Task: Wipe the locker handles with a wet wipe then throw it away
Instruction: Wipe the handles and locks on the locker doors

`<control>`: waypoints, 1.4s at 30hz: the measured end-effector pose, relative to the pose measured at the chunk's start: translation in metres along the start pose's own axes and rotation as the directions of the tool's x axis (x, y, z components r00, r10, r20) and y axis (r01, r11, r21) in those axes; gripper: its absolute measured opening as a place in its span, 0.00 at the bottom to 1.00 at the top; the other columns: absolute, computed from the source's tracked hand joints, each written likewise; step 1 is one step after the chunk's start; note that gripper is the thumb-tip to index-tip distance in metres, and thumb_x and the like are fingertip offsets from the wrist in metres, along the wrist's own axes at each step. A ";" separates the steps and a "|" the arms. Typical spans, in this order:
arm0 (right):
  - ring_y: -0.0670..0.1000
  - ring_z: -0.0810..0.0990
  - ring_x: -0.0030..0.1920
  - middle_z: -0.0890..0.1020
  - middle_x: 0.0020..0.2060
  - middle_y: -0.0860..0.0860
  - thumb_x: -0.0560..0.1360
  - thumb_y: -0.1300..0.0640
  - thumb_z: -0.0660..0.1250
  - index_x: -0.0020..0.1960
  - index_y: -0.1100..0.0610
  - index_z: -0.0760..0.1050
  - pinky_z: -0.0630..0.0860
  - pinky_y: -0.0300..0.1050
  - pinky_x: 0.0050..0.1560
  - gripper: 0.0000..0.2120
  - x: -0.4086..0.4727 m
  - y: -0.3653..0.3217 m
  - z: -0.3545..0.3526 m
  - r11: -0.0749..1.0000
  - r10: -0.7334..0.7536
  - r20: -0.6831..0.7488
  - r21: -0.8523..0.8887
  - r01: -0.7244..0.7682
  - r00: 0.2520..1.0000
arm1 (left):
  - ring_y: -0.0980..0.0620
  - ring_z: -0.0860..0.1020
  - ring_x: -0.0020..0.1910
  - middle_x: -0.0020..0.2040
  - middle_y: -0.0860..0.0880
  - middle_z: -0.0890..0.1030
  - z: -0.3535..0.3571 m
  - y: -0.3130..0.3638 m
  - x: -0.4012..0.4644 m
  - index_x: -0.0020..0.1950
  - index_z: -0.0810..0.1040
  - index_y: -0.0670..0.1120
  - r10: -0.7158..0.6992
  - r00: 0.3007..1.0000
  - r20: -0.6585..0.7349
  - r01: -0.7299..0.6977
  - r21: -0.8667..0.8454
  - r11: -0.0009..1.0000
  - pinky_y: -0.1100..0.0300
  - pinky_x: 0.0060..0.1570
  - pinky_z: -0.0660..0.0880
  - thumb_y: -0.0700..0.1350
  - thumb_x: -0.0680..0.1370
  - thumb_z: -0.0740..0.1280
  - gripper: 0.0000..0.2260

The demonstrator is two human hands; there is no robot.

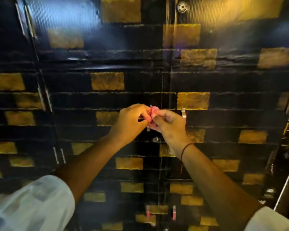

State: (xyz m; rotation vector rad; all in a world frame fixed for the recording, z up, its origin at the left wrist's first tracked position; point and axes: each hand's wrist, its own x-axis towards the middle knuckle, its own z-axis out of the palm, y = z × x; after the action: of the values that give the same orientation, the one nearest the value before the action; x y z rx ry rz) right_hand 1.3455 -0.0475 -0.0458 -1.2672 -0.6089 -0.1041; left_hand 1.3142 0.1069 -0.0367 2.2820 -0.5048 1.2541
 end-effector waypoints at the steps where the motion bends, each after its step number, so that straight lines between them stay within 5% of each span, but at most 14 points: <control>1: 0.49 0.85 0.50 0.85 0.50 0.51 0.78 0.65 0.67 0.52 0.62 0.82 0.83 0.47 0.50 0.05 0.001 0.002 0.001 0.998 -0.044 -0.033 -0.046 0.043 0.998 | 0.65 0.78 0.52 0.50 0.53 0.83 0.000 -0.002 -0.002 0.43 0.83 0.42 0.014 1.000 0.006 -0.014 0.011 1.000 0.73 0.51 0.76 0.32 0.72 0.76 0.07; 5: 0.45 0.83 0.48 0.85 0.45 0.46 0.76 0.61 0.71 0.49 0.54 0.84 0.80 0.42 0.51 0.05 0.006 0.010 0.006 0.852 -0.353 -0.101 -0.445 0.276 0.930 | 0.52 0.79 0.57 0.55 0.47 0.82 -0.008 -0.015 -0.006 0.44 0.81 0.44 0.199 0.980 -0.002 -0.196 0.173 0.965 0.54 0.55 0.77 0.44 0.75 0.71 0.04; 9: 0.38 0.78 0.47 0.83 0.46 0.47 0.76 0.60 0.72 0.48 0.54 0.84 0.70 0.26 0.50 0.03 0.006 0.025 0.018 0.727 -0.441 -0.037 -0.601 0.333 0.897 | 0.39 0.64 0.77 0.77 0.38 0.66 -0.012 -0.046 -0.016 0.69 0.76 0.44 0.242 0.965 0.104 -0.260 0.531 0.807 0.39 0.73 0.61 0.57 0.74 0.69 0.28; 11: 0.39 0.79 0.44 0.82 0.42 0.46 0.76 0.58 0.72 0.45 0.54 0.83 0.72 0.28 0.47 0.02 0.007 0.032 0.021 0.739 -0.411 -0.057 -0.606 0.296 0.910 | 0.37 0.55 0.81 0.81 0.36 0.58 -0.011 -0.061 -0.021 0.80 0.64 0.43 0.223 0.959 0.175 -0.283 0.631 0.722 0.38 0.78 0.53 0.66 0.75 0.66 0.41; 14: 0.43 0.79 0.37 0.80 0.35 0.46 0.75 0.61 0.72 0.41 0.56 0.79 0.73 0.30 0.38 0.05 0.008 0.040 0.023 0.734 -0.377 -0.094 -0.636 0.236 0.921 | 0.37 0.50 0.82 0.83 0.36 0.53 -0.005 -0.081 -0.024 0.83 0.54 0.41 0.213 0.951 0.224 -0.309 0.698 0.646 0.36 0.79 0.47 0.75 0.73 0.62 0.51; 19: 0.50 0.81 0.38 0.82 0.36 0.51 0.74 0.59 0.73 0.40 0.55 0.76 0.80 0.45 0.41 0.07 0.021 0.039 0.026 0.882 -0.245 -0.244 -0.457 0.111 0.938 | 0.37 0.50 0.82 0.83 0.36 0.52 0.011 -0.099 -0.024 0.83 0.50 0.40 0.257 0.952 0.169 -0.291 0.768 0.570 0.35 0.79 0.45 0.79 0.73 0.58 0.54; 22: 0.48 0.82 0.38 0.82 0.37 0.52 0.75 0.56 0.73 0.42 0.54 0.75 0.80 0.43 0.41 0.07 0.031 0.034 0.028 0.920 -0.242 -0.322 -0.376 0.111 0.915 | 0.37 0.51 0.82 0.83 0.37 0.52 0.016 -0.105 -0.024 0.84 0.50 0.41 0.293 0.944 0.153 -0.297 0.781 0.549 0.36 0.79 0.45 0.78 0.74 0.56 0.53; 27: 0.43 0.77 0.38 0.78 0.37 0.46 0.76 0.57 0.73 0.44 0.57 0.75 0.73 0.32 0.39 0.07 0.007 0.055 0.019 0.725 -0.444 -0.071 -0.614 0.312 0.893 | 0.38 0.51 0.82 0.82 0.36 0.53 0.015 -0.108 -0.024 0.83 0.50 0.40 0.321 0.936 0.147 -0.309 0.781 0.543 0.36 0.79 0.45 0.77 0.76 0.52 0.50; 35: 0.41 0.71 0.43 0.75 0.41 0.43 0.75 0.60 0.73 0.45 0.55 0.76 0.68 0.29 0.42 0.06 0.008 0.066 -0.001 0.434 -0.441 0.208 -0.802 0.410 0.873 | 0.37 0.55 0.81 0.82 0.36 0.55 0.013 -0.103 -0.023 0.83 0.56 0.38 0.347 0.929 0.129 -0.312 0.778 0.545 0.36 0.79 0.48 0.77 0.76 0.56 0.50; 42: 0.55 0.77 0.41 0.79 0.39 0.55 0.76 0.60 0.67 0.45 0.60 0.77 0.77 0.50 0.39 0.04 0.014 0.060 -0.006 0.045 -0.470 0.469 -0.834 0.551 0.748 | 0.36 0.57 0.81 0.81 0.35 0.58 0.012 -0.100 -0.023 0.82 0.58 0.38 0.336 0.933 0.131 -0.305 0.784 0.540 0.35 0.79 0.50 0.79 0.74 0.56 0.52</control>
State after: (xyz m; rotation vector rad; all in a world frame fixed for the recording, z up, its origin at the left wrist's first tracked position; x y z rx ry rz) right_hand 1.3836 -0.0305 -0.0911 -2.1949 -1.1469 -1.2733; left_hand 1.3637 0.1837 -0.0858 2.9764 -0.3981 2.0255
